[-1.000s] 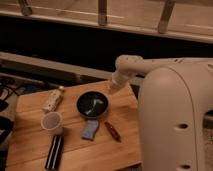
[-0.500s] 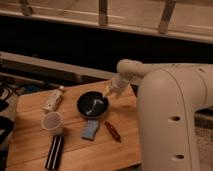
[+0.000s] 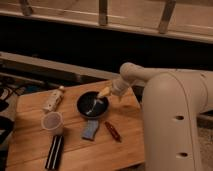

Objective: Pick up the ceramic bowl

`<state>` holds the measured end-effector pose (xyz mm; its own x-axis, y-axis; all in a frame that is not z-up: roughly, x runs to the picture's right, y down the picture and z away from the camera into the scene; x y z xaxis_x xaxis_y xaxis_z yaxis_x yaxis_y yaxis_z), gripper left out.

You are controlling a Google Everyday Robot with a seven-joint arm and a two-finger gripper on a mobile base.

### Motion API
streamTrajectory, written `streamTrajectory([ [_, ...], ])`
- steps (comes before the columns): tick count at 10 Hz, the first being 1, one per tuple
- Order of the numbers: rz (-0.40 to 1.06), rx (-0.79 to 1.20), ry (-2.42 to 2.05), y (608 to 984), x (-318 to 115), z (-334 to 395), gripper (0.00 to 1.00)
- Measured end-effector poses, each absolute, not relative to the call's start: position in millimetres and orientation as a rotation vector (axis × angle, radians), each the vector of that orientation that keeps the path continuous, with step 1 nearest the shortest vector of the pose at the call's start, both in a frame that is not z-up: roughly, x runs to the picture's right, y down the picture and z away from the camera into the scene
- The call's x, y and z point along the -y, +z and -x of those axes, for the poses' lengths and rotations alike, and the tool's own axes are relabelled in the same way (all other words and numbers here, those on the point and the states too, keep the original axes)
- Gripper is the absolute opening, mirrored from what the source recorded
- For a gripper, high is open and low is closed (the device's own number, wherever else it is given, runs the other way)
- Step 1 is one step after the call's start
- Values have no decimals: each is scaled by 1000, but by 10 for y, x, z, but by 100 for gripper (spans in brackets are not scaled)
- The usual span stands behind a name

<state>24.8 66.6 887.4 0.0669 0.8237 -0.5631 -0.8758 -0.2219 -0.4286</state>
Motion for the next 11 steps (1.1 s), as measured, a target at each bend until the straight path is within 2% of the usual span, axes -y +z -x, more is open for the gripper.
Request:
streamTrajectory([
  [6,985,-11,1567,9014,-869,25,80],
  [11,1035,-42,1535,9086,-995,156,80],
])
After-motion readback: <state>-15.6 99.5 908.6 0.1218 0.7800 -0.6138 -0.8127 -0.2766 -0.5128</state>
